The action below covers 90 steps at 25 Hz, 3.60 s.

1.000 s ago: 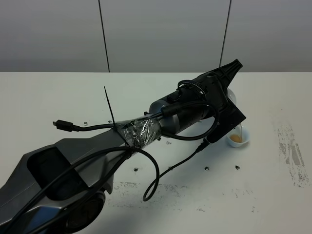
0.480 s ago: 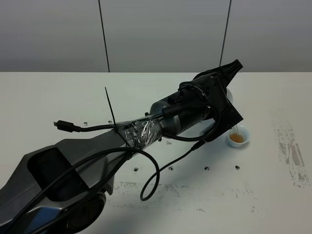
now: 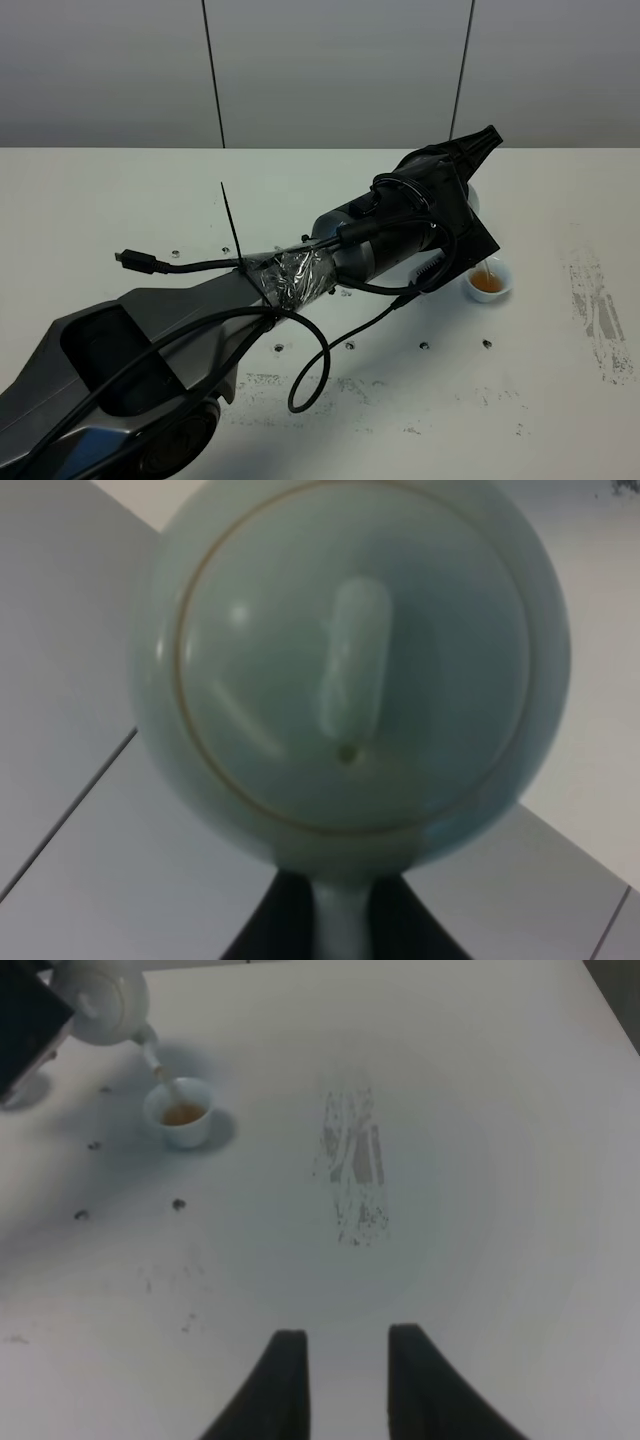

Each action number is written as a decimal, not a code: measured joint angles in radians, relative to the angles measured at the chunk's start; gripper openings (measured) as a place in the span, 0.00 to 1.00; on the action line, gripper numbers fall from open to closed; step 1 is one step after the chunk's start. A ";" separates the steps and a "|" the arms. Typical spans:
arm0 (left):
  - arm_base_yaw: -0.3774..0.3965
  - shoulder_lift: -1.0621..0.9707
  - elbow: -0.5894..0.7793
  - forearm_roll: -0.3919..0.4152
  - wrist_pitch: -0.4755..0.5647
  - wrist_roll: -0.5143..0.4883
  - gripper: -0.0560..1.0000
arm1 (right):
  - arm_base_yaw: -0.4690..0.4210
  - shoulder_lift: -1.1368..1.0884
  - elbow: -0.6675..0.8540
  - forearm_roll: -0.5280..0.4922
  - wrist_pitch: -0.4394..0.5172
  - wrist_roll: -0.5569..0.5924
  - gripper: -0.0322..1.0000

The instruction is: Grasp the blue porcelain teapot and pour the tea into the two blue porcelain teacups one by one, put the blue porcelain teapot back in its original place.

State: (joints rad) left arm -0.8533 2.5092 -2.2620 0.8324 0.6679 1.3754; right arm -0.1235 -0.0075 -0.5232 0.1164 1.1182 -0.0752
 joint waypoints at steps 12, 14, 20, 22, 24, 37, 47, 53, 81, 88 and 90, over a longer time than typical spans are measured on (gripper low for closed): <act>-0.001 0.005 0.027 0.021 -0.006 0.000 0.17 | 0.000 0.000 0.000 0.000 0.000 0.000 0.24; -0.001 0.005 0.027 0.021 -0.010 0.000 0.17 | 0.000 0.000 0.000 0.000 0.000 0.000 0.24; -0.001 0.005 0.027 0.021 -0.013 -0.001 0.17 | 0.000 0.000 0.000 0.000 0.000 0.000 0.24; -0.001 0.005 0.027 0.021 -0.013 -0.001 0.17 | 0.000 0.000 0.000 0.000 0.000 0.000 0.24; -0.001 0.005 0.027 0.021 -0.013 -0.001 0.17 | 0.000 0.000 0.000 0.000 0.000 0.000 0.24; 0.005 -0.008 0.027 -0.056 -0.001 -0.117 0.17 | 0.000 0.000 0.000 0.000 0.000 0.000 0.24; 0.032 -0.024 0.027 -0.222 0.059 -0.133 0.16 | 0.000 0.000 0.000 0.000 0.000 0.000 0.24; 0.043 -0.049 0.027 -0.335 0.098 -0.134 0.16 | 0.000 0.000 0.000 0.000 0.000 0.000 0.24; 0.109 -0.288 0.448 -0.877 0.139 -0.791 0.16 | 0.000 0.000 0.000 0.001 0.000 0.000 0.24; 0.112 -0.245 0.450 -0.929 0.133 -0.835 0.16 | 0.000 0.000 0.000 0.001 0.000 0.000 0.24; 0.112 -0.235 0.450 -0.931 0.130 -0.836 0.16 | 0.000 0.000 0.000 0.001 0.000 0.000 0.24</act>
State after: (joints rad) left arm -0.7409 2.2745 -1.8117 -0.0984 0.7978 0.5397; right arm -0.1235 -0.0075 -0.5232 0.1173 1.1182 -0.0752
